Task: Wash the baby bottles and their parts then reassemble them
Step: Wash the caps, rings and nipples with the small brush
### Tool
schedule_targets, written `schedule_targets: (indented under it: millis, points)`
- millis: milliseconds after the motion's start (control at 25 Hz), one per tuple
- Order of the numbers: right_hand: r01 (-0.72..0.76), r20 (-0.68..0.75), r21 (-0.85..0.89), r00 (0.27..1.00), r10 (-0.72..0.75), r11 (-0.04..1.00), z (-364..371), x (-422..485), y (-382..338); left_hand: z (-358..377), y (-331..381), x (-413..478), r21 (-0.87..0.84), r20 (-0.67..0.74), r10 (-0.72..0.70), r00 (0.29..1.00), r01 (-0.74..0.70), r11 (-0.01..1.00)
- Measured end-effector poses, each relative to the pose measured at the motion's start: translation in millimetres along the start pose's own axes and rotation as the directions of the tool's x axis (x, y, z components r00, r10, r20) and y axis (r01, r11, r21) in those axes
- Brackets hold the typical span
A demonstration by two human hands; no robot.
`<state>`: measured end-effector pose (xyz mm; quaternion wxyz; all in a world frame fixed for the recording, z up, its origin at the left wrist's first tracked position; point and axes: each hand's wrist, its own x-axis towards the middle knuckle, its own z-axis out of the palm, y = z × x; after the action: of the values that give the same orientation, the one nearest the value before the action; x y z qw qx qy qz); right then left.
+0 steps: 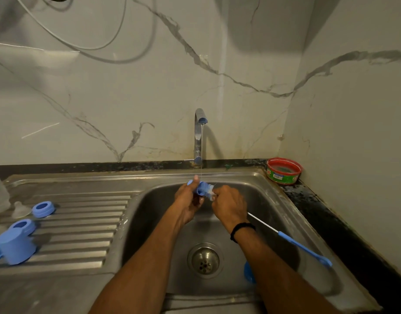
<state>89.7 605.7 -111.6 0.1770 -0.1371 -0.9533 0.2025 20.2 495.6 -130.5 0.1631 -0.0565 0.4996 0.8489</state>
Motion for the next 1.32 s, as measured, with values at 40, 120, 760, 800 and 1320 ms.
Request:
schedule_targets:
  millis: [40, 120, 760, 800, 1320]
  points:
    - [-0.028, -0.019, 0.031, 0.999, 0.029, 0.999, 0.9, -0.5, -0.3, -1.9, 2.7, -1.4, 0.004, 0.015, 0.005, 1.000, -0.005, 1.000]
    - [-0.071, 0.025, 0.112, 0.997, 0.068, 0.991, -0.2, 0.5, -0.7, -8.0, 5.8, 2.7, -0.041, 0.023, -0.006, 1.000, 0.007, 0.999]
    - [-0.056, 0.007, 0.100, 0.998, 0.055, 0.993, 0.0, -2.3, 0.6, -2.4, 4.8, 6.6, 0.102, 0.003, 0.006, 1.000, -0.006, 0.995]
    - [-0.058, 0.007, 0.103, 0.998, 0.058, 0.993, 0.0, -1.8, 0.8, -2.5, 4.9, 6.8, 0.083, -0.004, -0.017, 1.000, 0.017, 0.996]
    - [-0.065, -0.002, 0.071, 0.998, 0.065, 0.995, -1.4, -2.5, -2.6, -0.1, 6.8, 7.3, 0.118, -0.068, -0.003, 0.998, 0.011, 0.993]
